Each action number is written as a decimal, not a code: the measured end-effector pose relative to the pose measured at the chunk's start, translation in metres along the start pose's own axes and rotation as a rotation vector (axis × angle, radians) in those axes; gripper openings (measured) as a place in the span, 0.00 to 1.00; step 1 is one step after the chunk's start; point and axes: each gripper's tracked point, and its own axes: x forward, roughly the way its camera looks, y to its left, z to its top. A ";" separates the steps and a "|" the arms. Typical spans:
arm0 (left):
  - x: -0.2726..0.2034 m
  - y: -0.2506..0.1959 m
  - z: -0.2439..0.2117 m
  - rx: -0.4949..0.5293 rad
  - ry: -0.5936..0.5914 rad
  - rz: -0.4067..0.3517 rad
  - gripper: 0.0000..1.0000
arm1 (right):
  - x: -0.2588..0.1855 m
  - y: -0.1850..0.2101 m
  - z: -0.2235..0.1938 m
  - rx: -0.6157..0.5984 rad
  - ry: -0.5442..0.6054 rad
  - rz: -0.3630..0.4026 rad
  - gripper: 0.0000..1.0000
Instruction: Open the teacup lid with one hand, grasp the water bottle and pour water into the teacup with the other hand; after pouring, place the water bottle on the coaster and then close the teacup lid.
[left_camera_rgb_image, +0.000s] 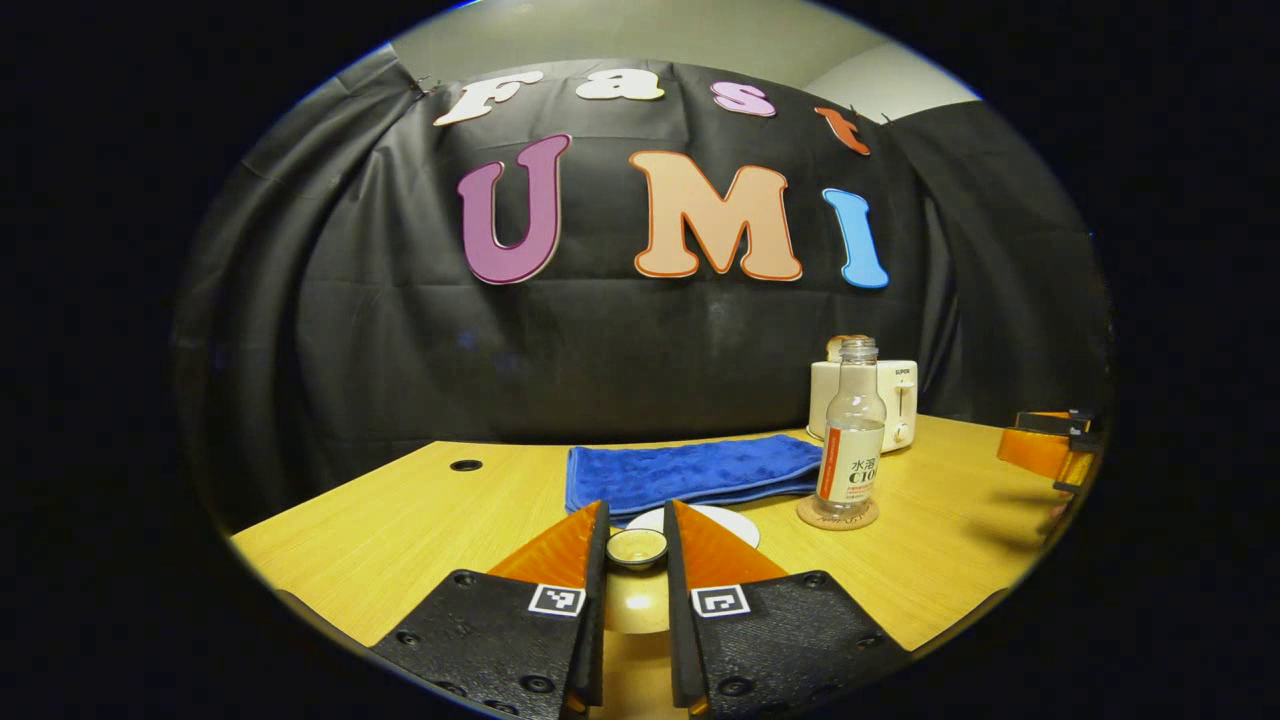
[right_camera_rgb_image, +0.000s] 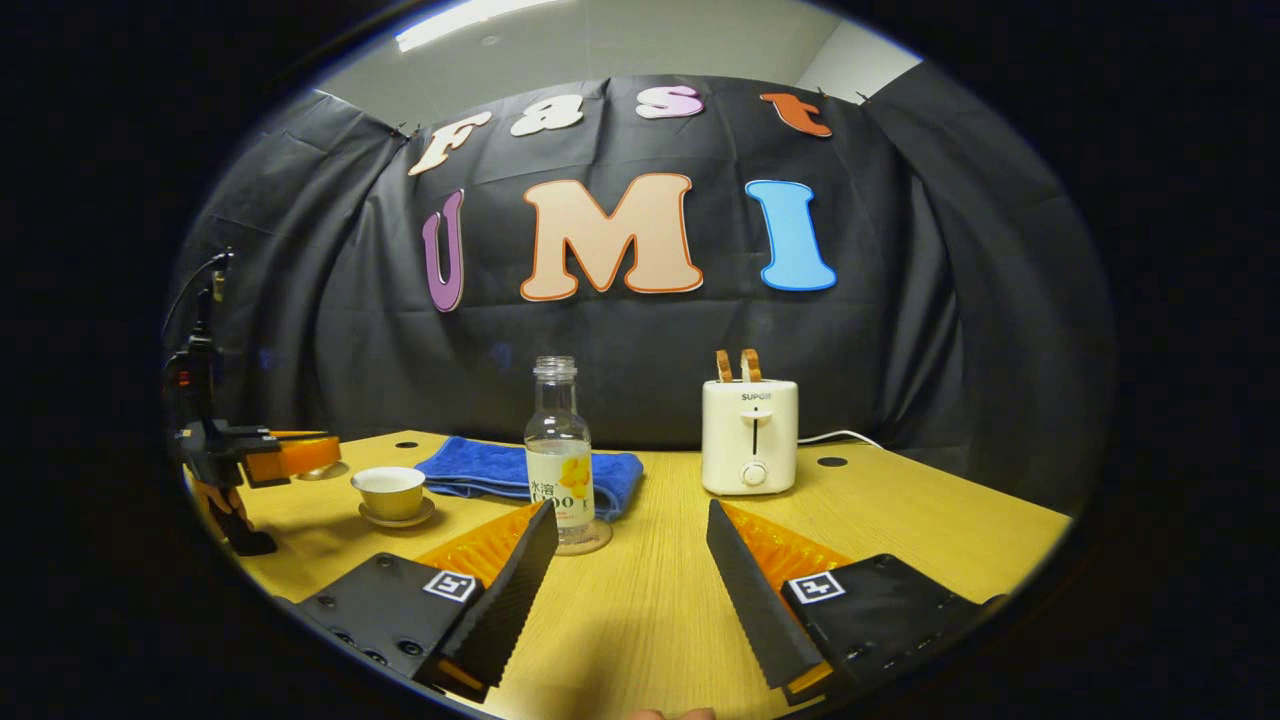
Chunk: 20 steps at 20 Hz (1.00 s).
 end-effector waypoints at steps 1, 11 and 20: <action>0.006 -0.005 -0.001 0.011 0.009 -0.003 0.24 | -0.003 -0.001 0.001 0.000 -0.001 0.004 0.96; 0.052 -0.027 -0.016 0.168 0.111 -0.020 0.24 | -0.021 -0.009 0.001 0.001 -0.003 0.026 1.00; 0.061 -0.026 -0.020 0.213 0.141 0.000 0.24 | -0.025 -0.013 0.000 0.003 -0.003 0.023 0.98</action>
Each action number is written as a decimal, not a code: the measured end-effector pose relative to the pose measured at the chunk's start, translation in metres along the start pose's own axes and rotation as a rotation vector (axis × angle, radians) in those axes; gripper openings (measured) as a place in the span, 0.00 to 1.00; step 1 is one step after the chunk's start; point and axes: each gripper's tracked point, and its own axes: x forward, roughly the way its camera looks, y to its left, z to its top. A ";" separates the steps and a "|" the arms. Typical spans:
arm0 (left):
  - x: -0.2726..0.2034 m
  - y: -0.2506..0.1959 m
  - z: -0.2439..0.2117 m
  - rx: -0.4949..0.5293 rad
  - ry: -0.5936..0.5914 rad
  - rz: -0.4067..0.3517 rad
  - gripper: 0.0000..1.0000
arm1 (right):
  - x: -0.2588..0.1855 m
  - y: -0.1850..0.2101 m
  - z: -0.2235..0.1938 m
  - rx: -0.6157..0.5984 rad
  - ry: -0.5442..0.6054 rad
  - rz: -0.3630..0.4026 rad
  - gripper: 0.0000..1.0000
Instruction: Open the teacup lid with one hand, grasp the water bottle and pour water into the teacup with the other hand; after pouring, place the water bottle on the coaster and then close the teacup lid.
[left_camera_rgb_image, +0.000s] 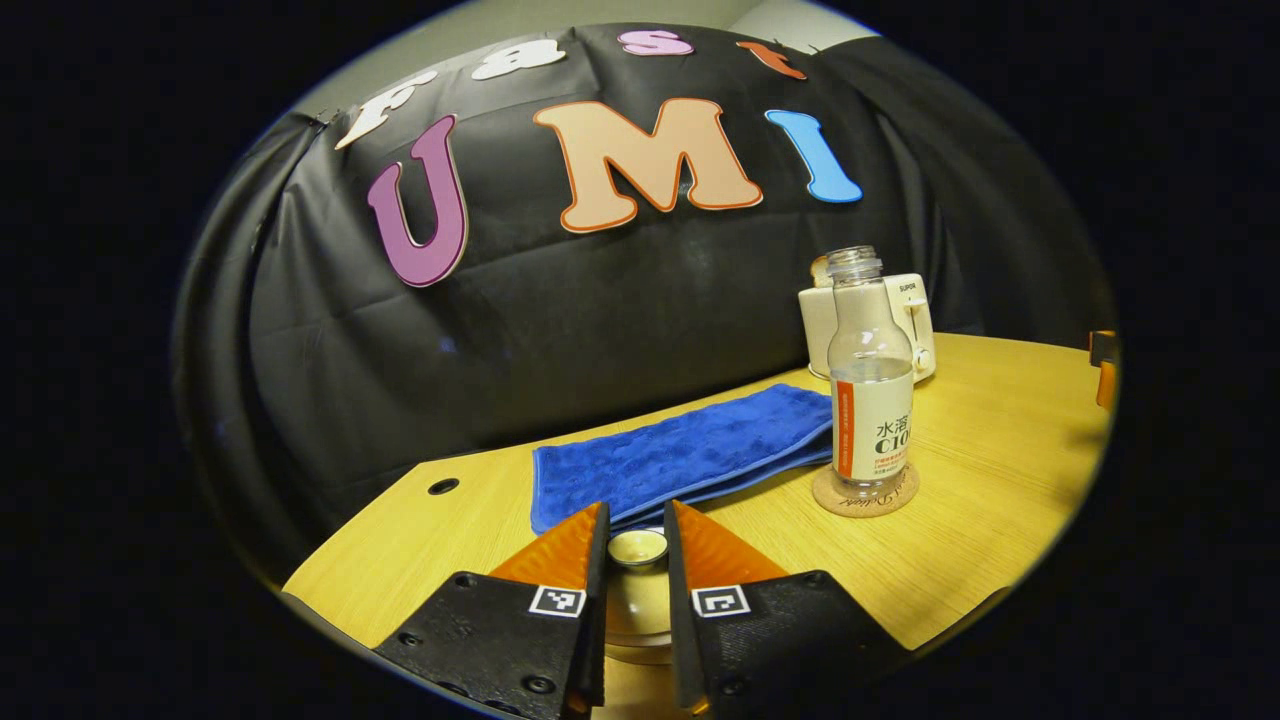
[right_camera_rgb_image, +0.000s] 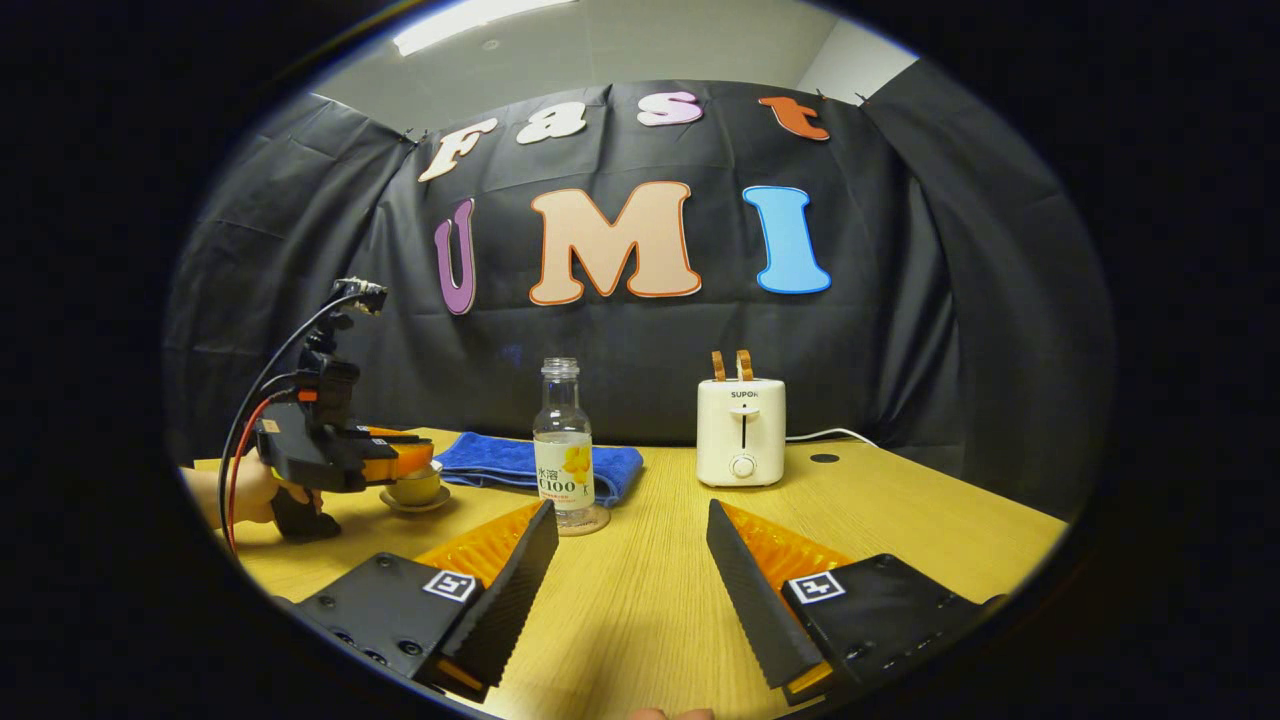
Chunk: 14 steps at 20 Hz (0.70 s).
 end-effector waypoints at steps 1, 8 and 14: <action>0.000 -0.001 -0.001 0.002 0.007 -0.001 0.25 | 0.000 -0.001 0.000 0.001 -0.001 -0.002 0.96; -0.007 0.007 0.004 -0.049 -0.039 0.024 0.56 | 0.002 -0.004 0.000 0.001 0.001 -0.018 0.93; -0.038 0.019 -0.003 -0.121 -0.027 0.114 0.83 | 0.006 -0.007 -0.001 -0.003 0.000 -0.036 1.00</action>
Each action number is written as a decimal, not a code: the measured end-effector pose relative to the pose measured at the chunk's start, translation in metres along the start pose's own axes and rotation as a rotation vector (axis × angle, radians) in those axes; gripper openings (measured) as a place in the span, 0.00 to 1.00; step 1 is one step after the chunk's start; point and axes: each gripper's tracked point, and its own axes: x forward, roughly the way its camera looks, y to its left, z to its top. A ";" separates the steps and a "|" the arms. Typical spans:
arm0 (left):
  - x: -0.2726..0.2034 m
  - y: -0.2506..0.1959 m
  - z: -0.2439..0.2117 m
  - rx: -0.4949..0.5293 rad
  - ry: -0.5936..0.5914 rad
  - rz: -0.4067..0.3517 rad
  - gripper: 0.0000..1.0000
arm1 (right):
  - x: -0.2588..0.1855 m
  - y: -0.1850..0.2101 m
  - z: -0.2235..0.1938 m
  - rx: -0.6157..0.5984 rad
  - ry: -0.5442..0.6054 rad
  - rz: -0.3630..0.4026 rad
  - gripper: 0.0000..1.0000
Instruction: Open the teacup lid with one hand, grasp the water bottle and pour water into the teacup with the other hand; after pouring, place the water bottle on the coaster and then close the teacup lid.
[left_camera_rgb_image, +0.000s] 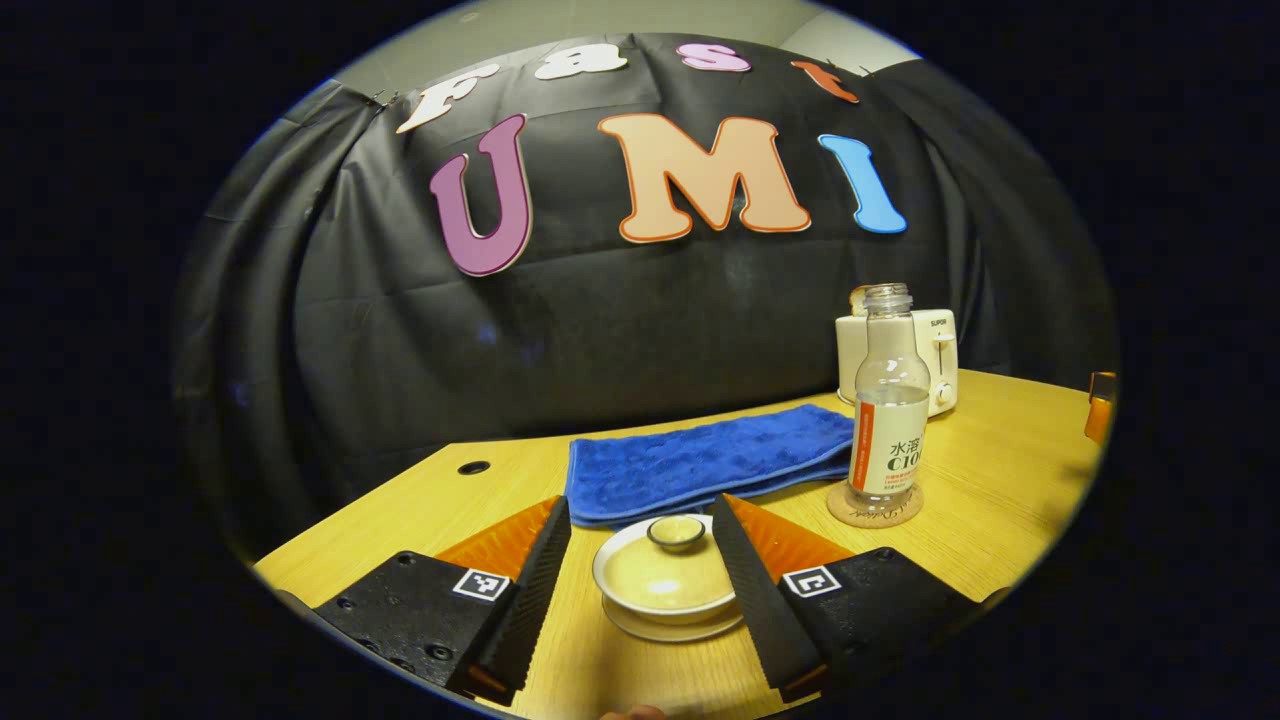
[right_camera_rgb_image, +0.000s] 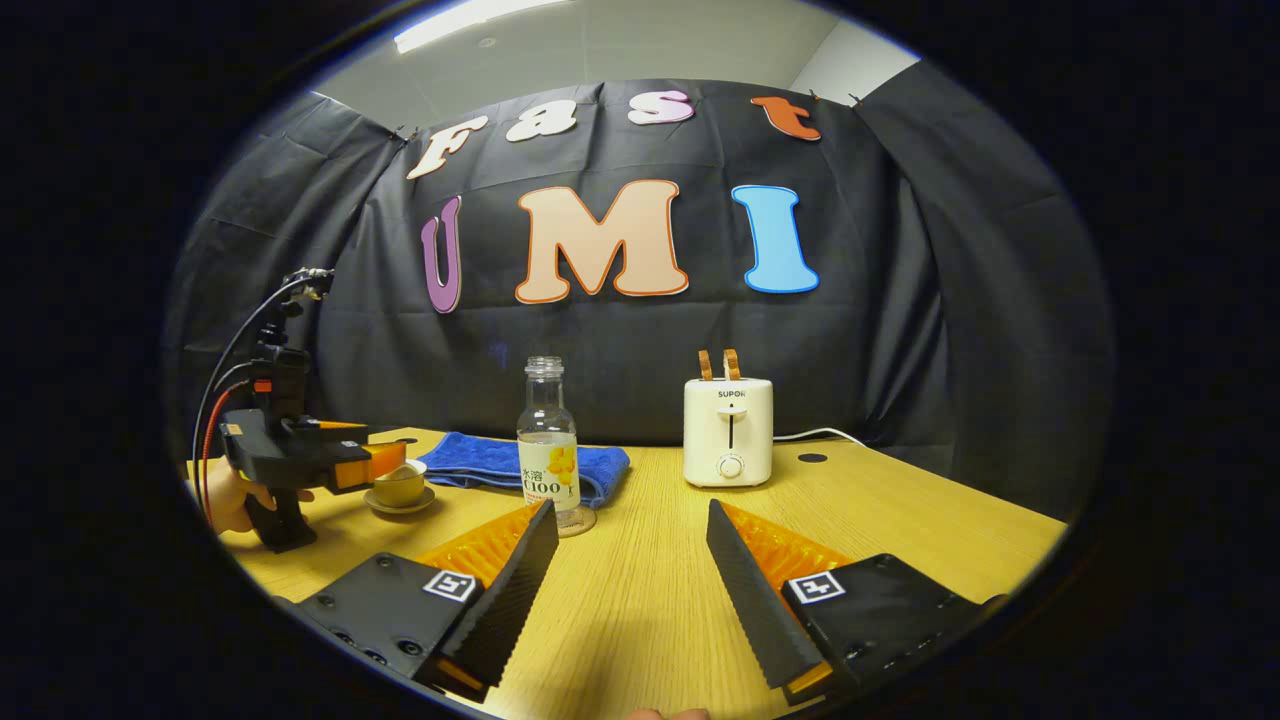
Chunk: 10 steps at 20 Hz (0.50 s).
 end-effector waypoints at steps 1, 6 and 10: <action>-0.010 0.000 0.001 -0.011 -0.008 0.001 0.84 | 0.000 0.001 0.000 0.000 0.000 0.001 1.00; -0.072 -0.005 0.002 -0.049 -0.038 0.026 0.93 | -0.006 0.006 0.001 0.000 -0.004 0.006 0.96; -0.118 -0.005 0.008 -0.025 -0.097 0.033 0.95 | -0.022 0.022 0.001 0.002 -0.003 0.030 1.00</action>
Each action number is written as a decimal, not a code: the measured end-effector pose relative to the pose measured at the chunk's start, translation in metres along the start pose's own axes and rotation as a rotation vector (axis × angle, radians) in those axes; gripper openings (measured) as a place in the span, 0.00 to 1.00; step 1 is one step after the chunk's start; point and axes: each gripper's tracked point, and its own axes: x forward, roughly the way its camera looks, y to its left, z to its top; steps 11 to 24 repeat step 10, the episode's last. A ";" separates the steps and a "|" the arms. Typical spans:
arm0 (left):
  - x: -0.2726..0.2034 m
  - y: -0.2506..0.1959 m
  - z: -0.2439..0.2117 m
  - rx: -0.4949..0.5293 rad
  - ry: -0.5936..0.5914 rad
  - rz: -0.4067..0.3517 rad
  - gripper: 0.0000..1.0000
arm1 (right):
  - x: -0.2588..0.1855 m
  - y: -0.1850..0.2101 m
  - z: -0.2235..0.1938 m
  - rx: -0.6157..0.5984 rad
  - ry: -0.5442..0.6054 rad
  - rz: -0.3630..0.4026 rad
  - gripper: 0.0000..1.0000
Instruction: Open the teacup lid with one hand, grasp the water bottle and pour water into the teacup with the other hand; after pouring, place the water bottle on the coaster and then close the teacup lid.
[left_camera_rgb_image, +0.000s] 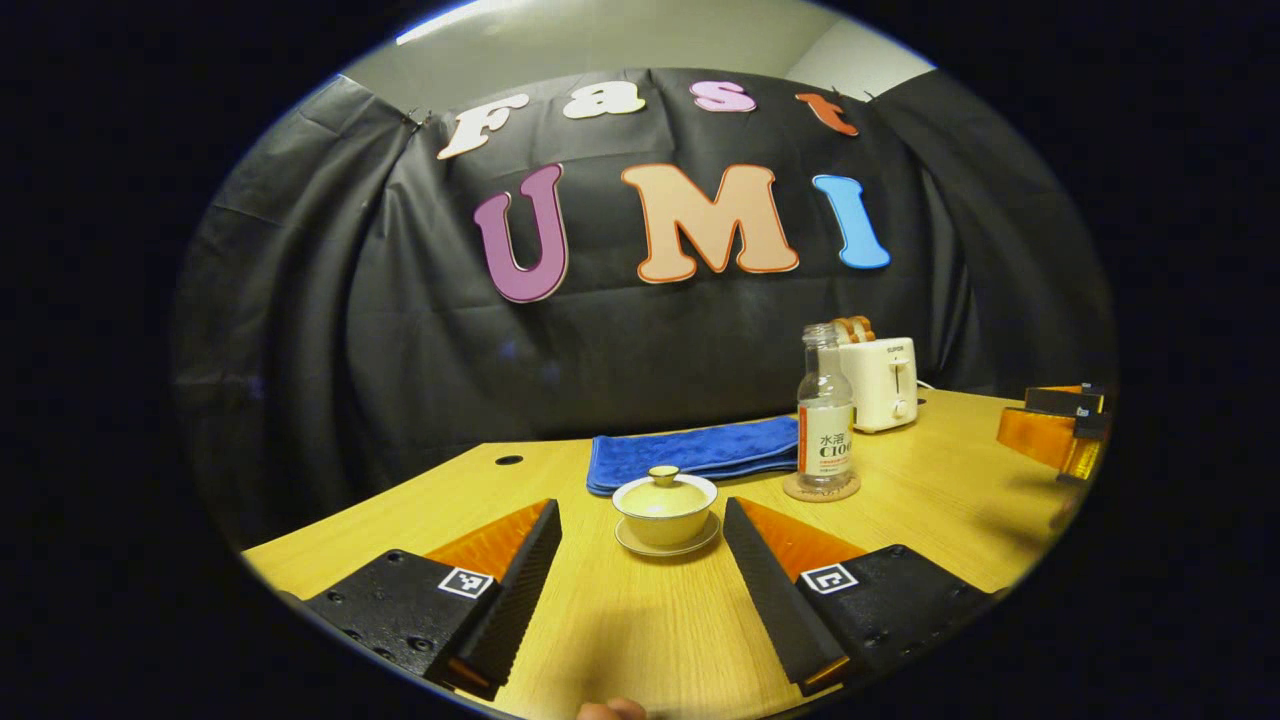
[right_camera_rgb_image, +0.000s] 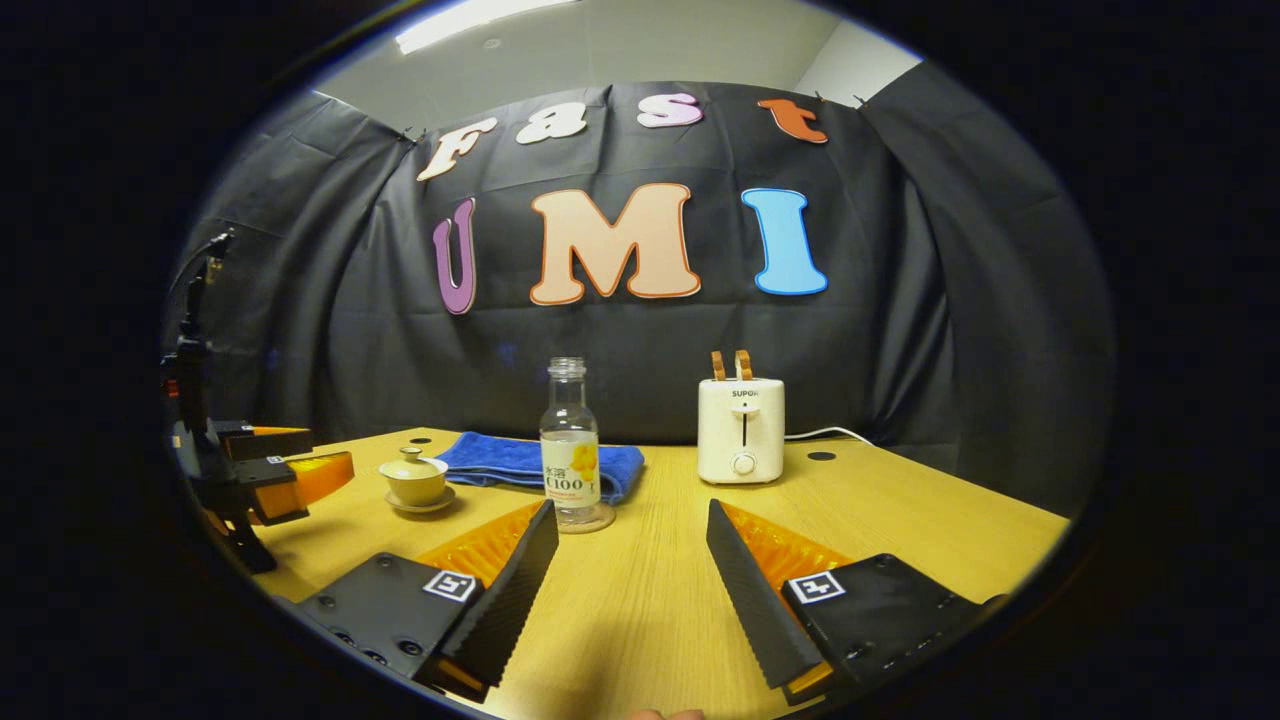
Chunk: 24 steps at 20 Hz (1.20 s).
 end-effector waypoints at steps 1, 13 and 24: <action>-0.008 0.001 -0.002 -0.007 0.001 0.005 0.95 | -0.004 0.005 -0.001 -0.001 0.002 0.005 0.92; -0.045 0.015 -0.001 -0.084 -0.002 0.070 0.95 | -0.031 0.032 -0.001 0.002 0.005 0.060 0.96; -0.045 0.015 -0.001 -0.084 -0.002 0.070 0.95 | -0.031 0.032 -0.001 0.002 0.005 0.060 0.96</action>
